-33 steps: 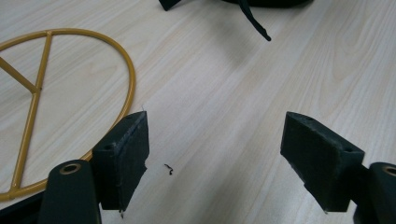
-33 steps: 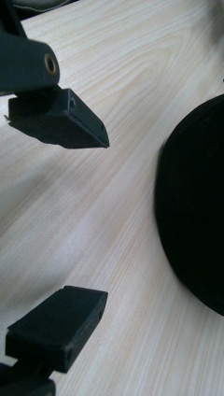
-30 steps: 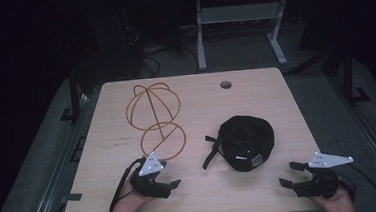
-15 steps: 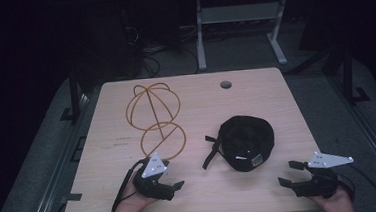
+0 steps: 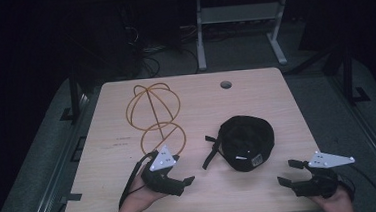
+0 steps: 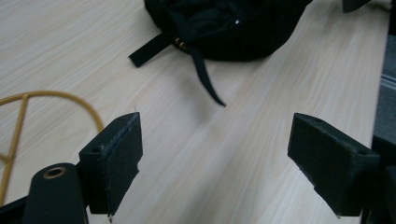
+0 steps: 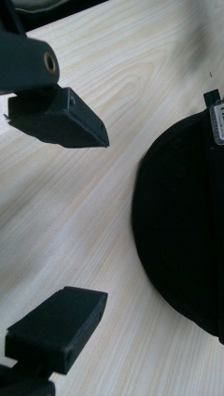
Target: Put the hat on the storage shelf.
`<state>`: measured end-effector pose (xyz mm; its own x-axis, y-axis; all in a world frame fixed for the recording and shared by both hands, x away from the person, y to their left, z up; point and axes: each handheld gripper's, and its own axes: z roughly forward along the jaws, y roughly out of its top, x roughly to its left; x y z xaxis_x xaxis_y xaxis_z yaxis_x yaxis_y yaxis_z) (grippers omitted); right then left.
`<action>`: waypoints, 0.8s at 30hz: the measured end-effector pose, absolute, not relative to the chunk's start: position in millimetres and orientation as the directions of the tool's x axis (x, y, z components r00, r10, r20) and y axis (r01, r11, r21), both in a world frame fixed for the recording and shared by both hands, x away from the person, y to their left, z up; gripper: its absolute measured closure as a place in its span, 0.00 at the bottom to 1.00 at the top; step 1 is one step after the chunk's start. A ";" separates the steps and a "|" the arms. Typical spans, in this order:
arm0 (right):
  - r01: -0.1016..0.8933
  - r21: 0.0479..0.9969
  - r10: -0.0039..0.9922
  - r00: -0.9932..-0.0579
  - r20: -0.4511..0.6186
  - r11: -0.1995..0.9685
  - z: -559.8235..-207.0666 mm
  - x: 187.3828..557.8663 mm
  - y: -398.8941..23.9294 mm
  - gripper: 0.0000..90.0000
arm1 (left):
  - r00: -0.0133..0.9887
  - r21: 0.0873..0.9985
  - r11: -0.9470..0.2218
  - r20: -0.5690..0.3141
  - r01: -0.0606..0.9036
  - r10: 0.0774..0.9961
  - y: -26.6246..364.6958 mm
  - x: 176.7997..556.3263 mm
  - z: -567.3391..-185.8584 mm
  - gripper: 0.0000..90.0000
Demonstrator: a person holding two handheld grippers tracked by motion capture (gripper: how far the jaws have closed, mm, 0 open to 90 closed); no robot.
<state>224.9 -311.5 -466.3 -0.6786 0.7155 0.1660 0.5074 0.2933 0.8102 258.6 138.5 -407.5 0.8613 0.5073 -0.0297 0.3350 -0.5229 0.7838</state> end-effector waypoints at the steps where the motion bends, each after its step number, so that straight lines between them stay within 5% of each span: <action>1: 0.511 0.808 0.716 -0.677 0.168 0.293 -466.5 224.6 -312.1 0.23 | 0.863 0.780 -0.526 -0.036 0.340 0.504 135.8 259.5 -406.1 0.20; 24: 0.499 0.823 0.703 -0.687 0.185 0.270 -465.0 223.4 -313.2 0.23 | 0.932 0.761 -0.603 -0.005 0.238 0.362 62.0 274.9 -382.9 0.22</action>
<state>223.4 -313.2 -465.0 -0.6867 0.7030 0.1853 0.4990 0.2704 0.8234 274.9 62.0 -382.9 0.9322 0.3619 -0.0055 0.2385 -0.6028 0.7614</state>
